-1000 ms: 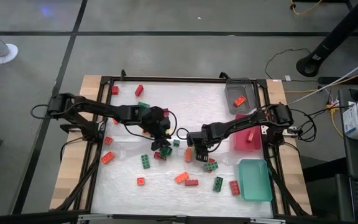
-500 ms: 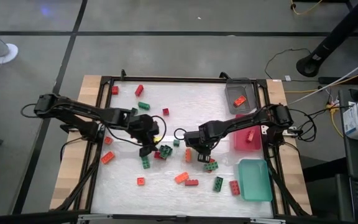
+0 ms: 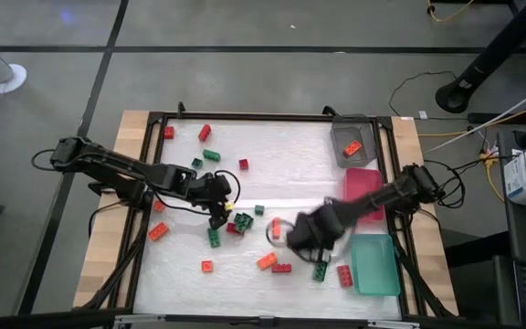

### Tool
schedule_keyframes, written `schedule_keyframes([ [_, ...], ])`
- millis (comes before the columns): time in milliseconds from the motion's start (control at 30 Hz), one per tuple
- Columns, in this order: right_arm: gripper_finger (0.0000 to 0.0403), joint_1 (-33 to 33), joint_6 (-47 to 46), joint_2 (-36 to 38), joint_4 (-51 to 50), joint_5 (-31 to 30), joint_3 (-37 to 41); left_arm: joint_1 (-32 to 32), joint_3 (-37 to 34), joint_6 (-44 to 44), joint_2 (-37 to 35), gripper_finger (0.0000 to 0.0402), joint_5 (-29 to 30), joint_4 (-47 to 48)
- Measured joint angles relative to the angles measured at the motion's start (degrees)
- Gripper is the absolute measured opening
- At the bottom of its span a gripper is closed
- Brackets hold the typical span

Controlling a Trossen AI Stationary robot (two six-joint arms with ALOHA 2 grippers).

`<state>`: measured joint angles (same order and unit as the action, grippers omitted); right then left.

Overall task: Sort blocks
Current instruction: Put the green game piece into the blue bin

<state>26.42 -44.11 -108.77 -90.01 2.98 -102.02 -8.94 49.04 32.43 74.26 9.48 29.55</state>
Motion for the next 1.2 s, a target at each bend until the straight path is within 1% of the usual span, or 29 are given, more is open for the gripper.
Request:
schedule_keyframes([
  [133, 0.0166, 8.28, -9.76, 0.82, -0.10, 1.75, 0.33, 1.24, 0.00, -1.13, 0.00, 0.0178, 0.72, -0.08],
  [233, 0.0154, 14.56, -16.90, 0.70, 0.15, 1.68, 0.48, 1.91, 0.00, -1.16, 0.00, 0.0178, 0.75, -0.21],
  [333, 0.0141, 20.32, -23.53, 0.71, -0.10, -0.23, 0.48, 2.33, 0.00, -1.15, 0.00, 0.0178, 0.74, -0.19],
  [400, 0.0140, 23.73, -28.14, 0.70, 0.17, -2.33, 0.78, 2.39, 0.00, -1.14, 0.00, 0.0178, 0.74, -0.17],
  [467, 0.0146, 26.66, -32.88, 0.71, -0.07, -3.63, 1.80, 2.37, 0.00, -1.14, 0.00, 0.0178, 0.74, -0.18],
  [600, 0.0169, 31.56, -38.94, 0.72, -0.01, -3.89, 6.25, 2.35, 0.00, -0.71, 0.00, 0.0178, 0.74, -0.19],
  [767, 0.0170, 35.28, -43.32, 0.70, -0.04, -3.41, 13.84, 2.35, 0.00, -0.74, 0.00, 0.0178, 0.72, -0.19],
  [933, 0.0158, 35.44, -43.17, 0.70, -0.05, -2.78, 18.79, 2.35, 0.00, -2.21, 0.00, 0.0178, 0.69, 0.15],
  [1033, 0.0159, 34.75, -39.92, 0.70, 0.16, -1.92, 20.28, 2.40, 0.01, -8.04, 0.00, 0.0178, 0.67, 2.00],
  [1200, 0.0174, 34.20, -39.35, 0.68, 0.28, -1.92, 21.14, 3.39, 0.00, -19.21, 0.02, 0.0178, 0.81, 10.73],
])
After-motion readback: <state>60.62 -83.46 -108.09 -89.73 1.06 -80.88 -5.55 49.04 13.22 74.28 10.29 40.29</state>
